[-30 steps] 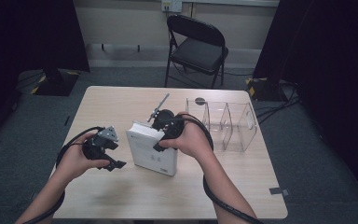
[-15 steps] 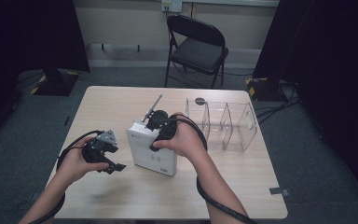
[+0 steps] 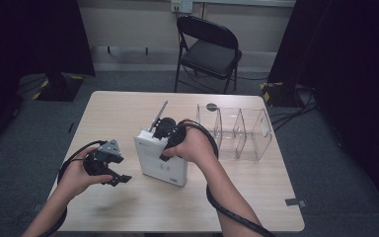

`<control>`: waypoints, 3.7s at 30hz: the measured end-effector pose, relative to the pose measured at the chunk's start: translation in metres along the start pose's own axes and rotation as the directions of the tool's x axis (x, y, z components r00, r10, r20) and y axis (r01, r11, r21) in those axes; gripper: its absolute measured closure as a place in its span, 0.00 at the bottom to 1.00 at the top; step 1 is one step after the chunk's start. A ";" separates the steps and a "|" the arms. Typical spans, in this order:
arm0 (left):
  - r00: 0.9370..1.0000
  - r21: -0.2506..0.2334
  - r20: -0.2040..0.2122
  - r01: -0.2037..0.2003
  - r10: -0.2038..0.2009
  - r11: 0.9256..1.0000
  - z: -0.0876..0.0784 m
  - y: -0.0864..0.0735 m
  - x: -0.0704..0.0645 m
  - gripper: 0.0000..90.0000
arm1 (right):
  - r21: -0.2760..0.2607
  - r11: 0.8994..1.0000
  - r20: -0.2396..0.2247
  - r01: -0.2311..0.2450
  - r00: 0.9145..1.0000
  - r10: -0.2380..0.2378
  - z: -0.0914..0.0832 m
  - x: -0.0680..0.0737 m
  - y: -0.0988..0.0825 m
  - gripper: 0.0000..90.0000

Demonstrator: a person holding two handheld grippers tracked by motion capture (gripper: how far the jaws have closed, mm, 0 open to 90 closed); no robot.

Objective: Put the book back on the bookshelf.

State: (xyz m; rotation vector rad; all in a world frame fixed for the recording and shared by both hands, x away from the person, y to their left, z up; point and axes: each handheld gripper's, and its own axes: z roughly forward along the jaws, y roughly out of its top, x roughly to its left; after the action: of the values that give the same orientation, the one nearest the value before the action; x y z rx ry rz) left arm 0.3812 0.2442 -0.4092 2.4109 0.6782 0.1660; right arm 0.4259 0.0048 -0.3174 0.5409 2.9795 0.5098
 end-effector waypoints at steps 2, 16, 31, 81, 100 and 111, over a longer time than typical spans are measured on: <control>1.000 0.002 0.001 0.001 -0.001 1.000 0.000 -0.002 0.000 0.23 | 0.000 1.000 0.000 0.003 1.000 -0.003 0.000 0.000 0.000 0.55; 1.000 -0.014 0.002 0.008 -0.008 1.000 0.004 -0.009 -0.002 0.24 | 0.057 0.996 0.027 -0.072 0.997 0.071 -0.012 0.001 -0.023 0.56; 1.000 -0.015 0.016 0.018 -0.018 1.000 0.016 -0.010 -0.001 0.24 | 0.088 0.995 0.048 -0.049 0.998 0.045 -0.006 -0.003 -0.037 0.50; 0.998 -0.039 0.011 0.062 -0.062 0.997 0.020 -0.013 0.009 0.20 | 0.077 0.951 0.040 -0.299 0.954 0.297 -0.047 -0.005 -0.085 0.58; 0.996 -0.040 0.019 0.090 -0.089 0.995 0.020 -0.014 0.009 0.20 | 0.080 0.937 0.042 -0.340 0.940 0.338 -0.062 -0.008 -0.119 0.58; 0.997 -0.032 0.028 0.078 -0.078 0.996 0.021 -0.013 0.008 0.20 | 0.088 0.925 0.054 -0.369 0.929 0.365 -0.076 -0.010 -0.140 0.58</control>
State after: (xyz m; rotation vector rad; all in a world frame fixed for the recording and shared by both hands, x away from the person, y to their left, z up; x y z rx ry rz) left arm 0.3881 0.2460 -0.4339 2.3464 0.7505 0.1122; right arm 0.3796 -0.1465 -0.2922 1.1183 2.8837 0.3718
